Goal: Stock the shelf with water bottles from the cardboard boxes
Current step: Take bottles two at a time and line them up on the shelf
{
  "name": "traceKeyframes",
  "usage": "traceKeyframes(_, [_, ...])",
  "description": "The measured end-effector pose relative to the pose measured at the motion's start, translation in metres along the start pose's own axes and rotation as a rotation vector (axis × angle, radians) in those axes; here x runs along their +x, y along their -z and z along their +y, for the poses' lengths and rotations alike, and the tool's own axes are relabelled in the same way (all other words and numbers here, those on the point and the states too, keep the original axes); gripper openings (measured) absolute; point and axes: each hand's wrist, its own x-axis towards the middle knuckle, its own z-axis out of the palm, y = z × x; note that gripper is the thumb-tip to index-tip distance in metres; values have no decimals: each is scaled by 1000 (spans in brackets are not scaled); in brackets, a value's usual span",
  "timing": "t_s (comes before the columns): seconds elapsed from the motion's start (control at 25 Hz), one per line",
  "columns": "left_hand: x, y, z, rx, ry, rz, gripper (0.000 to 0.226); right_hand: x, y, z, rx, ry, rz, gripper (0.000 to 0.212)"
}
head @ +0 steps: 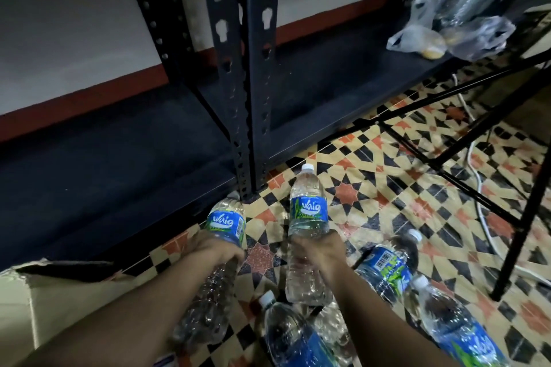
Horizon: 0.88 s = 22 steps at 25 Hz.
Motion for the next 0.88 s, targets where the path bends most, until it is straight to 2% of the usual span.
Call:
traceKeyframes(0.12, [-32, 18, 6, -45, -28, -47, 69, -29, 12, 9, 143, -2, -18, 53])
traceKeyframes(0.2, [-50, 28, 4, -111, -55, -78, 62, -59, 23, 10, 187, 21, 15, 57])
traceKeyframes(0.32, [-95, 43, -2, -137, -166, -75, 55, -109, 46, 8, 271, 63, 9, 87])
traceKeyframes(0.4, [-132, 56, -5, -69, -275, -53, 53, -138, 62, 8, 269, 158, 12, 79])
traceKeyframes(0.44, [-150, 63, -7, -43, -339, 1, 58, -150, 68, 7, 260, 203, 31, 69])
traceKeyframes(0.56, [-197, 83, -13, -86, -626, 283, 75, -184, 83, 2, 313, 350, 58, 87])
traceKeyframes(0.68, [-249, 112, -11, -344, -876, 444, 73, -230, 107, -22, 359, 527, 43, 104])
traceKeyframes(0.72, [-266, 124, -9, -418, -913, 489, 69, -246, 114, -33, 365, 576, 51, 100])
traceKeyframes(0.84, [-311, 164, -4, -586, -965, 630, 63, -295, 135, -71, 369, 747, 92, 61])
traceKeyframes(0.88, [-323, 178, -3, -642, -970, 678, 64, -311, 139, -85, 368, 805, 102, 56])
